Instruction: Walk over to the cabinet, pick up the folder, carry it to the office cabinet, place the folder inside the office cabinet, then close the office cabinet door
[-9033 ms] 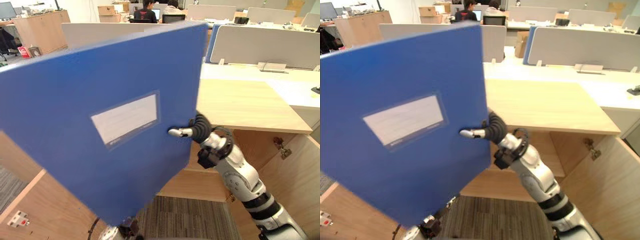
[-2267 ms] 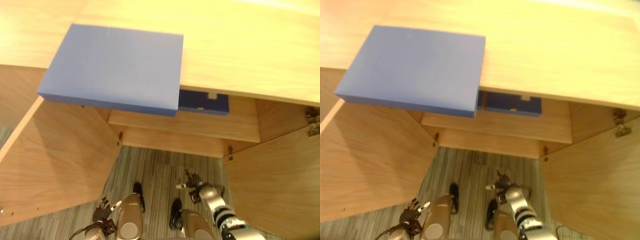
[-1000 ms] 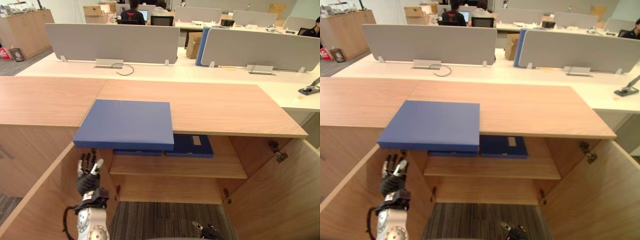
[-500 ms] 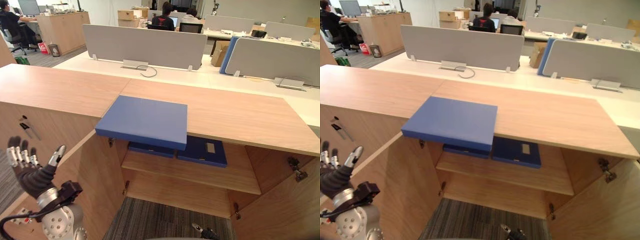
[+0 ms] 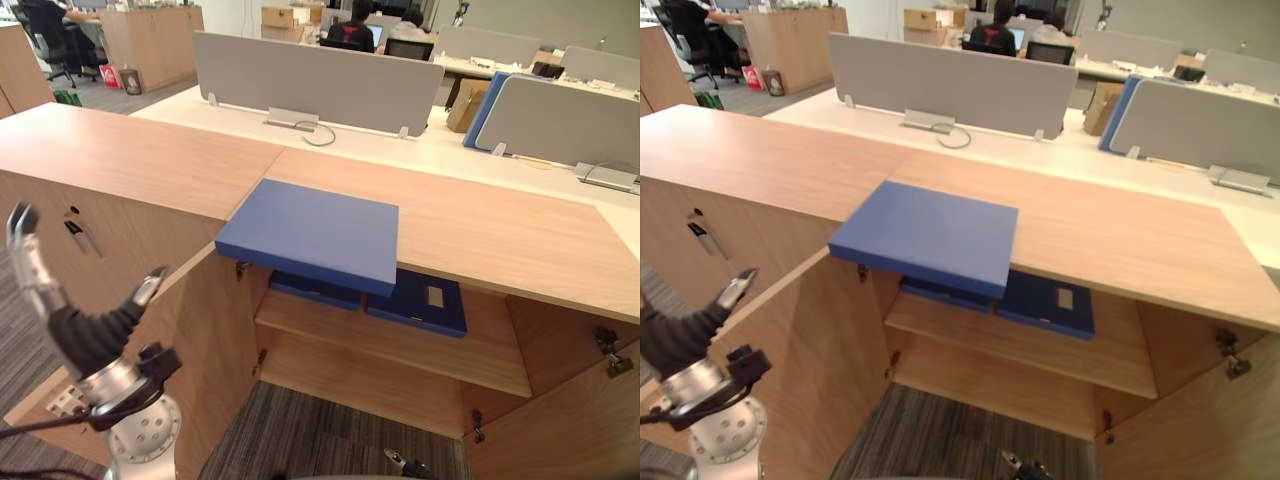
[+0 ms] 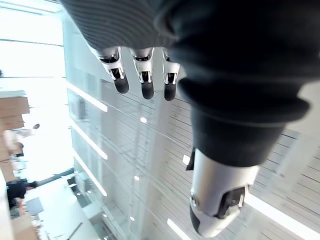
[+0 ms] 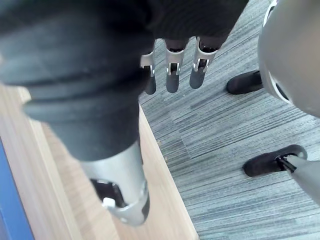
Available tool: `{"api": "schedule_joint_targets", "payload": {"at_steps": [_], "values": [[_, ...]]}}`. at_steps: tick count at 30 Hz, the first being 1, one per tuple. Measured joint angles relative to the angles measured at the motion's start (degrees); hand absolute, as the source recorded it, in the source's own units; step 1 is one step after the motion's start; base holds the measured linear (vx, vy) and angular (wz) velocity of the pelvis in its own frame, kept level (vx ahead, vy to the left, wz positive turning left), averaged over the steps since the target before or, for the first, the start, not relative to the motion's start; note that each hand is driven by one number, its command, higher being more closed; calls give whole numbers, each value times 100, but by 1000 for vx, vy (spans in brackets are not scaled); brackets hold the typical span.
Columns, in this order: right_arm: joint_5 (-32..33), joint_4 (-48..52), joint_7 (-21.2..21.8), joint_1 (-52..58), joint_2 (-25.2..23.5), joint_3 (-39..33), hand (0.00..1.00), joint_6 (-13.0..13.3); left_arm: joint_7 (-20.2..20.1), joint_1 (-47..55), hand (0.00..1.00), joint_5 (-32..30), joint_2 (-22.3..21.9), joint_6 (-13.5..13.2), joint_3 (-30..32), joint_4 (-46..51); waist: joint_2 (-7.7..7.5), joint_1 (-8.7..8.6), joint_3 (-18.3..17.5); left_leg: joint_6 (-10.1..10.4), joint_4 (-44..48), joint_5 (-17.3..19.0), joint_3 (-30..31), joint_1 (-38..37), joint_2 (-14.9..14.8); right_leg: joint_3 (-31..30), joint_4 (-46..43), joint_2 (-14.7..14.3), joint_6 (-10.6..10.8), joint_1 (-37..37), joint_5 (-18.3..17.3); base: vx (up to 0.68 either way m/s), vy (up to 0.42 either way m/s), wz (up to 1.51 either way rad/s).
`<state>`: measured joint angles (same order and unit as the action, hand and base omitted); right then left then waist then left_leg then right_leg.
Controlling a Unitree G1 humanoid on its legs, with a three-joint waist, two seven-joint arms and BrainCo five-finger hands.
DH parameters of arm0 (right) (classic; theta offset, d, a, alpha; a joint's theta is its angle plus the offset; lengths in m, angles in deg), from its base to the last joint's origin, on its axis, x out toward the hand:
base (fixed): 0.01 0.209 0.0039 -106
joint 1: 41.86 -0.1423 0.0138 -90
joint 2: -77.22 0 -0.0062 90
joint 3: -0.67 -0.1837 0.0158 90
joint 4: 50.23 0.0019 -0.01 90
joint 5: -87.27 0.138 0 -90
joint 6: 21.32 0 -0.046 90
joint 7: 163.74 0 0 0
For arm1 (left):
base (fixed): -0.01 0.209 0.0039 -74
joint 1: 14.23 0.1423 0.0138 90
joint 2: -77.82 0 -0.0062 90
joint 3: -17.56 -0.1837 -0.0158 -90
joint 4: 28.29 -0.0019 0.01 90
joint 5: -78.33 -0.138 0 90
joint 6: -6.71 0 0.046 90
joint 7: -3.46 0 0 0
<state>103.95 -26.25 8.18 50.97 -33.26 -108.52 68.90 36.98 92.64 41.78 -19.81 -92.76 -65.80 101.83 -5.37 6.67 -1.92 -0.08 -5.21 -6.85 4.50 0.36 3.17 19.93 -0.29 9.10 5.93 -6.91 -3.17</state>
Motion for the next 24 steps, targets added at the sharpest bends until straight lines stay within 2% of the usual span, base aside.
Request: {"api": "schedule_joint_targets", "payload": {"at_steps": [2,4,14,24], "values": [[-50,-163,5,-95,22,-161,0,51,-25,-154,0,-400,532,-139,-343,-22,-12,-45,-10,38,24,-24,-1,-7,5,-25,2,-21,-5,1,38,47,-8,-5],[-160,-235,9,-124,24,-207,0,110,-92,-262,0,-649,911,-273,-365,-91,-15,-57,-12,31,26,-21,-27,-2,-3,-82,11,-40,-18,14,45,60,-15,-9],[-446,-588,16,-241,239,-438,0,145,-487,-375,0,-1151,1746,-447,-347,-929,35,-85,-22,75,28,125,-177,-51,-66,-349,-9,-90,-83,76,1,13,-15,-11],[-642,-610,60,-210,408,-453,0,143,-828,-550,0,-1375,2686,-739,-555,-1422,207,-117,-73,91,28,134,-250,-76,-104,-462,-56,-112,-106,126,-14,-28,-8,-5]]}}
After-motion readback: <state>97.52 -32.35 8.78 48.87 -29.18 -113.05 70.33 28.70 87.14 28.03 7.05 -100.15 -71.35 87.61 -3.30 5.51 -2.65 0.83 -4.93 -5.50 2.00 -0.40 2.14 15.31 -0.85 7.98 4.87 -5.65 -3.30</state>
